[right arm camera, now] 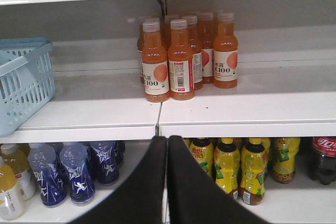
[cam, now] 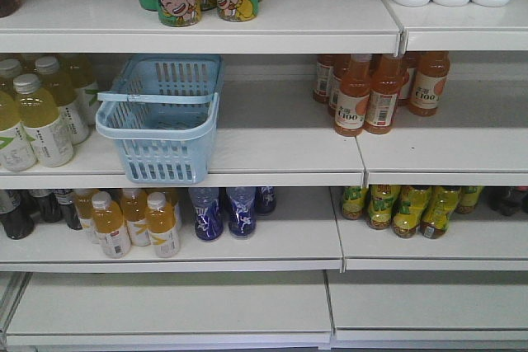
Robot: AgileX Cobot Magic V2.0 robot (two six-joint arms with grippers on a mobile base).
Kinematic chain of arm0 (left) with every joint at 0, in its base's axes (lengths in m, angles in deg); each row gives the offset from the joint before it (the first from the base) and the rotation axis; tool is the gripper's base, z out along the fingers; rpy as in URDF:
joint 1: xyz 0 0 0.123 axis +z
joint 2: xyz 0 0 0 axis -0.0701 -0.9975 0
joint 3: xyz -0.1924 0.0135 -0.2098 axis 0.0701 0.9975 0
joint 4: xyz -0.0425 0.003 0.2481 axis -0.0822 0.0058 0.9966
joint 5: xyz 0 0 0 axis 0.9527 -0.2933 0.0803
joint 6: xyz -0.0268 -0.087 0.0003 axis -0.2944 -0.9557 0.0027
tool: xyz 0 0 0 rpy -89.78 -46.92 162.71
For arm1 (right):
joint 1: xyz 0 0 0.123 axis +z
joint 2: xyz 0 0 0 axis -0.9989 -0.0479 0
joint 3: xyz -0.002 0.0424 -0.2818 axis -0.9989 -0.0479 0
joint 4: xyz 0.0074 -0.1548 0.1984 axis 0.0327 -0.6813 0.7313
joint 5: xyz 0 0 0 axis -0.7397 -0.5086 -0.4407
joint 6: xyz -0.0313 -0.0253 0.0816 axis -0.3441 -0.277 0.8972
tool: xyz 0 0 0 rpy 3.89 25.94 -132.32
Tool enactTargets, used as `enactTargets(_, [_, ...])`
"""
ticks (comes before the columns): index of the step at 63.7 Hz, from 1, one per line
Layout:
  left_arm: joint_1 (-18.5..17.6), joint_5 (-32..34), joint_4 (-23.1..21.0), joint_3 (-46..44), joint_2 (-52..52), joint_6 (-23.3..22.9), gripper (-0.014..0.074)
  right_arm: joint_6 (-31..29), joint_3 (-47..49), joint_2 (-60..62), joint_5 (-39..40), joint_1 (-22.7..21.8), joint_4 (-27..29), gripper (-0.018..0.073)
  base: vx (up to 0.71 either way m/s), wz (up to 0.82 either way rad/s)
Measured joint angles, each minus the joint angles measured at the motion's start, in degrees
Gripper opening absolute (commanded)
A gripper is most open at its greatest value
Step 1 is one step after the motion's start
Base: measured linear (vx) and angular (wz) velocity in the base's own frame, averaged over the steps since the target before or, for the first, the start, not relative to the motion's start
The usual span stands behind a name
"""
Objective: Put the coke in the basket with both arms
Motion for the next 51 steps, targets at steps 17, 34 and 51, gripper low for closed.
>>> enactTargets(17, [0.0, -7.9, -2.7, -11.0, -4.2, -2.6, -0.0006, 0.0, 0.0, 0.0, 0.0, 0.0, 0.0, -0.0009, 0.0, 0.0])
enactTargets(34, [0.0, -17.0, -2.9, -25.3, -23.7, -2.0, -0.0006, 0.0, 0.0, 0.0, 0.0, 0.0, 0.0, -0.0009, 0.0, 0.0])
enactTargets(51, [0.0, -16.7, -4.8, -27.3, -36.1, -1.7, -0.0003, 0.0, 0.0, 0.0, 0.0, 0.0, 0.0, -0.0009, 0.0, 0.0])
